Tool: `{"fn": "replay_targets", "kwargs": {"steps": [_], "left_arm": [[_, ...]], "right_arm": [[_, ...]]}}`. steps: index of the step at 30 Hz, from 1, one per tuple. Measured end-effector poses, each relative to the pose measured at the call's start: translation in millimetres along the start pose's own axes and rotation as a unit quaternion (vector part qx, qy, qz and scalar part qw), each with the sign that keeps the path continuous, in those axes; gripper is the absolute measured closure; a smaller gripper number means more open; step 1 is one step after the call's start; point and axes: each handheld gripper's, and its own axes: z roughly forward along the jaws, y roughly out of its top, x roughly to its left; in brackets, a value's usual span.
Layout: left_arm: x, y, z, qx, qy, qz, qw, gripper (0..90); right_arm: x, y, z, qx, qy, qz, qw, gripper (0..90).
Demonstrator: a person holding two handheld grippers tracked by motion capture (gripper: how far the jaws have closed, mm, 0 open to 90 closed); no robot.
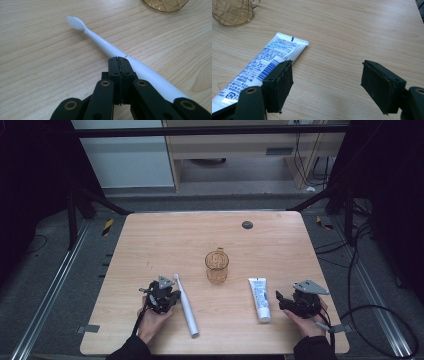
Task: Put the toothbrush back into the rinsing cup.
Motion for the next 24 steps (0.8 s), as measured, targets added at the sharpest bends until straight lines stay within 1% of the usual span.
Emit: {"fn": "replay_targets", "kwargs": {"steps": [2,3,5,8,9,10,11,12,13,15,18,20,21,22,23,24], "left_arm": [[-0.7,0.2,0.7,-0.001,0.0,-0.001,1.0,89.6],[-1.5,0.6,0.7,0.001,-0.003,0.003,1.0,89.6],[-2.2,0.8,0.2,-0.001,-0.002,0.005,1.0,89.6],[-1.2,1.1,-2.3,-0.004,-0.002,0.004,1.0,89.6],[0.6,1.8,-6.8,-0.011,-0.004,-0.002,0.9999,89.6],[0.6,1.8,-6.8,-0.011,-0.004,-0.002,0.9999,89.6],[1.1,2.4,-13.4,-0.022,-0.011,-0.008,0.9997,89.6],[0.1,2.8,-17.1,-0.026,-0.012,-0.008,0.9995,89.6],[-1.6,3.0,-20.6,-0.032,-0.015,-0.009,0.9993,89.6],[-6.1,2.9,-27.9,-0.041,-0.023,-0.005,0.9989,89.6],[-14.9,0.8,-36.0,-0.048,-0.035,0.004,0.9983,89.6],[-21.5,-1.2,-39.4,-0.047,-0.042,0.009,0.998,89.6],[-21.5,-1.2,-39.4,-0.047,-0.042,0.009,0.998,89.6],[-24.6,-2.2,-40.9,-0.045,-0.045,0.014,0.9978,89.6],[-31.2,-4.7,-42.6,-0.041,-0.053,0.02,0.9976,89.6],[-31.2,-4.7,-42.6,-0.041,-0.053,0.02,0.9976,89.6]], "right_arm": [[0.1,-0.1,0.0,0.001,0.0,0.0,1.0,25.3],[-0.1,-0.2,0.0,0.0,0.0,0.0,1.0,25.3],[-0.3,-0.2,-0.1,0.0,0.0,0.001,1.0,25.4],[-0.5,-0.2,-0.6,0.0,0.001,0.001,1.0,25.4],[-0.9,-0.4,-1.3,-0.001,-0.001,0.001,1.0,25.4],[-1.2,-0.4,-1.8,-0.003,-0.001,0.001,1.0,25.4],[-1.6,-0.5,-2.2,-0.004,-0.001,0.001,1.0,25.4],[-1.9,-0.7,-2.6,-0.004,-0.002,0.001,1.0,25.4],[-2.1,-0.9,-3.2,-0.003,-0.002,0.004,1.0,25.4],[-2.7,-1.3,-3.8,-0.003,-0.001,0.005,1.0,25.4],[-2.8,-1.6,-4.7,-0.004,-0.003,0.004,1.0,25.5],[-2.8,-1.7,-4.9,-0.004,-0.003,0.004,1.0,25.5],[-2.8,-1.7,-4.9,-0.004,-0.003,0.004,1.0,25.5],[-2.6,-1.9,-5.1,-0.004,-0.003,0.005,1.0,25.5],[-2.7,-2.1,-5.6,-0.005,-0.004,0.003,1.0,25.5],[-2.7,-2.1,-5.6,-0.005,-0.004,0.003,1.0,25.5]]}}
